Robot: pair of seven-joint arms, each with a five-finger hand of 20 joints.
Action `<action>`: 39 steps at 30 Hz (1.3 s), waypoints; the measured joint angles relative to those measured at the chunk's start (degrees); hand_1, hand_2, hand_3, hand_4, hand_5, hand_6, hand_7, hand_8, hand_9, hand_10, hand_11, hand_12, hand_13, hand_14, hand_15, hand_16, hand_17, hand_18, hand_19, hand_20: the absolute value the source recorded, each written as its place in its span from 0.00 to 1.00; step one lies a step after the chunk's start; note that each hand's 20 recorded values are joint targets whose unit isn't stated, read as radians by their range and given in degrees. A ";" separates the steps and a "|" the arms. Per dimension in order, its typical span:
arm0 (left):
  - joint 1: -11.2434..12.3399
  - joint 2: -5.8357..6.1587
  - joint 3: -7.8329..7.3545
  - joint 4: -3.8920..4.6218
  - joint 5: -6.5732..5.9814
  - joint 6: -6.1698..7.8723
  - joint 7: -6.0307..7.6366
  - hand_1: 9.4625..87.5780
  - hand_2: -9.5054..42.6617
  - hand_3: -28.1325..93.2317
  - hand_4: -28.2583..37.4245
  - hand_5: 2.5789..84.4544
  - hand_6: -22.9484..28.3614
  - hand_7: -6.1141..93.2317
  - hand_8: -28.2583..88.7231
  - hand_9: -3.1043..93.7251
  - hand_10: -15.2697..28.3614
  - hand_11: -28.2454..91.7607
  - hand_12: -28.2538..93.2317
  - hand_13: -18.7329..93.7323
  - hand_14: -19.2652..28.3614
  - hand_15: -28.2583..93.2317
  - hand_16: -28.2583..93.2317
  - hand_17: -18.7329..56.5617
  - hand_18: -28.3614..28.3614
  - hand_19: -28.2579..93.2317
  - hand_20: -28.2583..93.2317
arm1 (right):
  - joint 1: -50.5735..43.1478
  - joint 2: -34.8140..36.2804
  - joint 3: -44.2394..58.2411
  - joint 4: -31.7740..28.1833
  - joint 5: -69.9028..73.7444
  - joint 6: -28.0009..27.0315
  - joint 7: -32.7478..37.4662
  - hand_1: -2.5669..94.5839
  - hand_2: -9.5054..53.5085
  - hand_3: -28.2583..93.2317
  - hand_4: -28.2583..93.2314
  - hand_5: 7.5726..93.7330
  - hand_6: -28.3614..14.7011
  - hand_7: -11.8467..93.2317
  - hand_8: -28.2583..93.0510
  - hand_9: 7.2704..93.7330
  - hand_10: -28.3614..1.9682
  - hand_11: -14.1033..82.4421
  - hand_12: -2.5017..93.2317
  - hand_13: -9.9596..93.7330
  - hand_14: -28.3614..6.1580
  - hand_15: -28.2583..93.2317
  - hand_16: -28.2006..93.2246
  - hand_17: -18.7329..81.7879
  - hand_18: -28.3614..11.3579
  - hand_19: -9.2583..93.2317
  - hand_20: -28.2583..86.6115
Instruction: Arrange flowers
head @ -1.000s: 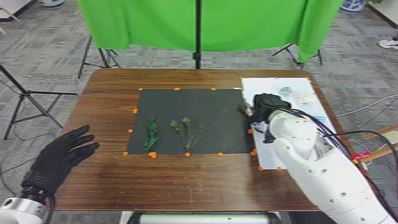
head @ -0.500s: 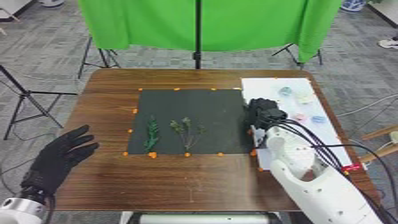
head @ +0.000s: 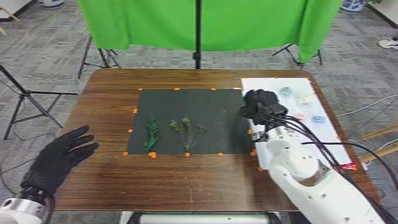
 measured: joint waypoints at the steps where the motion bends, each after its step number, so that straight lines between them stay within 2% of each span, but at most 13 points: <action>1: 0.00 0.00 0.00 0.00 0.00 0.00 0.00 0.22 0.15 0.81 0.02 0.39 0.55 0.27 0.16 0.36 0.67 0.45 0.36 0.42 0.76 0.52 0.22 0.16 0.91 0.66 0.24 | 0.05 0.00 0.18 -1.01 1.14 -1.37 -0.03 0.44 0.00 0.96 0.13 0.71 0.51 0.75 0.45 0.98 0.76 0.71 0.35 0.94 0.68 0.82 0.51 0.56 0.21 0.83 0.63; 6: -0.02 0.00 0.00 0.00 0.00 -0.01 -0.06 0.22 0.15 0.81 0.02 0.39 0.55 0.27 0.16 0.36 0.67 0.45 0.36 0.42 0.76 0.52 0.22 0.16 0.91 0.66 0.24 | 0.56 -0.37 0.24 -3.56 5.14 -3.24 -1.78 0.44 0.00 0.96 0.13 0.71 0.51 0.75 0.45 0.98 0.76 0.71 0.35 0.93 0.68 0.83 0.51 0.55 0.21 0.83 0.63; 12: -0.03 0.00 0.02 0.00 0.01 -0.01 -0.08 0.22 0.15 0.81 0.03 0.39 0.55 0.27 0.16 0.36 0.67 0.45 0.36 0.42 0.76 0.52 0.22 0.16 0.91 0.66 0.24 | 0.81 -1.22 -0.30 -3.17 4.67 -4.02 -7.76 0.44 0.00 0.96 0.11 0.71 0.52 0.75 0.45 0.97 0.76 0.71 0.35 0.92 0.67 0.83 0.52 0.55 0.23 0.82 0.63; 17: -0.03 0.00 0.05 0.00 0.02 -0.02 -0.08 0.22 0.15 0.80 0.02 0.39 0.55 0.26 0.16 0.36 0.67 0.44 0.36 0.42 0.76 0.52 0.22 0.16 0.91 0.66 0.24 | 0.38 -1.36 -0.42 -1.98 3.52 -7.36 -12.00 0.44 0.00 0.95 0.10 0.70 0.53 0.74 0.45 0.97 0.76 0.71 0.35 0.91 0.67 0.83 0.52 0.54 0.23 0.82 0.63; 25: 0.02 -0.14 0.02 -0.01 0.02 -0.02 -0.06 0.22 0.15 0.81 0.03 0.39 0.55 0.27 0.16 0.36 0.67 0.44 0.36 0.42 0.76 0.52 0.21 0.16 0.91 0.66 0.24 | -1.77 -0.93 -1.19 -1.91 -1.36 -16.07 -9.85 0.44 0.00 0.95 0.08 0.70 0.54 0.73 0.44 0.97 0.76 0.69 0.36 0.90 0.67 0.84 0.52 0.53 0.25 0.81 0.62; 39: -0.01 -0.14 0.04 0.00 0.00 -0.03 -0.13 0.22 0.15 0.81 0.02 0.39 0.55 0.26 0.16 0.36 0.67 0.44 0.36 0.42 0.76 0.52 0.22 0.16 0.91 0.66 0.24 | -2.85 -1.32 -1.42 -2.51 -1.83 -16.34 -9.42 0.44 0.00 0.95 0.07 0.70 0.55 0.72 0.44 0.98 0.74 0.67 0.36 0.89 0.66 0.84 0.51 0.53 0.25 0.82 0.62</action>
